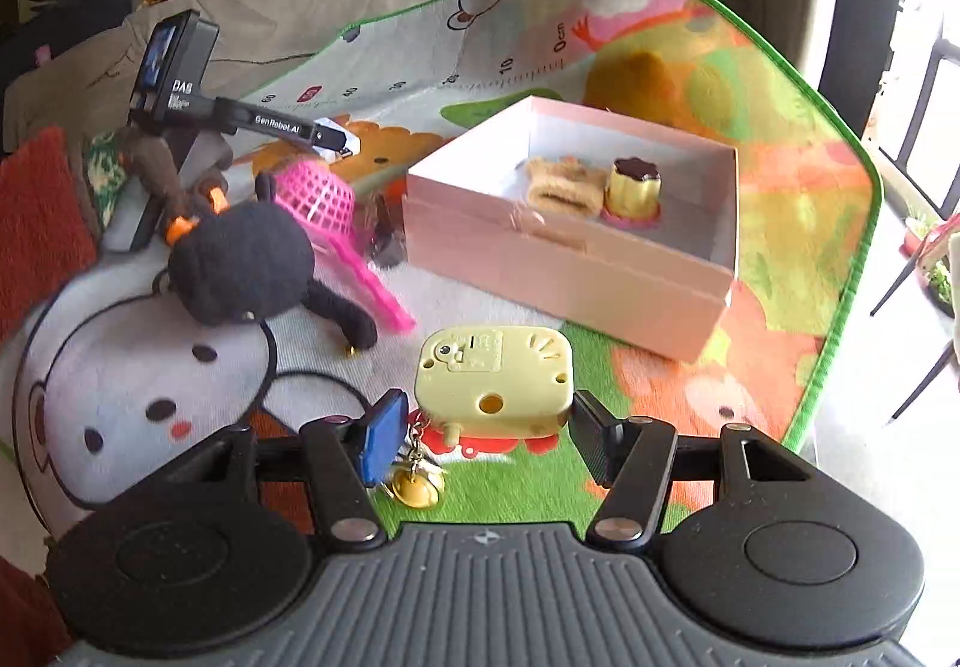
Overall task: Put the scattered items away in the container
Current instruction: 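Align the left tool fingers around the white plastic device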
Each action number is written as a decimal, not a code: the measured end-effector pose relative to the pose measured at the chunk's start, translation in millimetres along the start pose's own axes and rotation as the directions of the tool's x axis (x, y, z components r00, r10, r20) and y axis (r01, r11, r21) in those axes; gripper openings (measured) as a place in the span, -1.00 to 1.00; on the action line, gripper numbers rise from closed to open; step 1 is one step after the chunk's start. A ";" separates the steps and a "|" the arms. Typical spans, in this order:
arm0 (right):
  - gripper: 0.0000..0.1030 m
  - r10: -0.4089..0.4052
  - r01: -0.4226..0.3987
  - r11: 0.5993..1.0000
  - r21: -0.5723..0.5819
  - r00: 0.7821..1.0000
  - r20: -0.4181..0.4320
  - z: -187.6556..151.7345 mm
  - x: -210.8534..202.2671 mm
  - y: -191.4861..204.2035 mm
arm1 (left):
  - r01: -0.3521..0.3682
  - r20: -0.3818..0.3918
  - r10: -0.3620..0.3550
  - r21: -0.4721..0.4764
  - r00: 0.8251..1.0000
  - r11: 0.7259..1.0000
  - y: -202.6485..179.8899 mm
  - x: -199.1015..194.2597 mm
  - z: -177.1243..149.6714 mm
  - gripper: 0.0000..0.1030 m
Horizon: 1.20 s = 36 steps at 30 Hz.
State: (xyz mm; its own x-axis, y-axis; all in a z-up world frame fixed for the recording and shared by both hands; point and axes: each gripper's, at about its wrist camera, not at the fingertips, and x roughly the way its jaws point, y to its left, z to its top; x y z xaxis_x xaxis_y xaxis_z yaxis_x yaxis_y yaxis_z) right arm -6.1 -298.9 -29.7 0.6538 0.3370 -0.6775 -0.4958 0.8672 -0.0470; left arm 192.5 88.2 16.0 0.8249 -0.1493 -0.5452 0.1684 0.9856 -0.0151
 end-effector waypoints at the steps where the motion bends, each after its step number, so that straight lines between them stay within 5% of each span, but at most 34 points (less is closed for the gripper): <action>1: 0.25 0.002 -0.002 1.000 0.020 1.000 0.004 -7.8 -1.7 -4.0 | 0.016 -0.023 -0.016 0.020 1.000 1.000 -1.8 4.0 1.8 1.00; 4: 0.80 -0.003 -0.002 0.988 0.151 0.999 0.034 -18.9 -4.2 -25.2 | 0.018 -0.080 -0.006 0.153 0.997 0.988 -14.9 14.7 4.0 1.00; 8: 0.87 0.048 -0.063 0.944 0.323 0.997 0.055 -27.2 7.7 -46.3 | 0.010 -0.139 0.036 0.316 0.990 0.949 -29.6 31.1 4.8 1.00; 18: 1.00 0.022 -0.061 0.928 0.368 0.994 0.109 -37.5 24.2 -39.8 | -0.024 -0.162 0.067 0.252 0.984 0.967 -25.9 42.6 14.4 0.96; 24: 1.00 0.031 -0.075 0.920 0.384 0.992 0.120 -36.8 25.9 -42.4 | -0.073 -0.136 0.111 0.260 0.984 0.963 -25.5 29.3 13.6 0.23; 26: 1.00 0.022 -0.064 0.923 0.380 0.993 0.114 -36.4 26.3 -40.3 | -0.079 -0.140 0.117 0.248 0.983 0.965 -22.4 27.8 14.7 0.26; 28: 1.00 0.011 -0.051 0.927 0.372 0.994 0.109 -36.5 26.3 -37.4 | -0.086 -0.124 0.112 0.200 0.986 0.976 -16.3 25.5 16.6 0.93; 36: 1.00 0.025 -0.070 0.921 0.384 0.992 0.120 -38.8 26.4 -40.9 | -0.066 -0.166 0.105 0.222 0.981 0.973 -11.9 36.4 13.3 0.96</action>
State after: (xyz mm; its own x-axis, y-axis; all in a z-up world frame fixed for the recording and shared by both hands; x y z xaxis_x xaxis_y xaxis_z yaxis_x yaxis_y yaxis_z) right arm 9.2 -339.6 -74.1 0.7053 0.4001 -0.5852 -0.2824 0.9157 0.2858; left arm 227.7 69.9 7.5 0.7369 -0.0301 -0.6753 0.2290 0.9511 0.2075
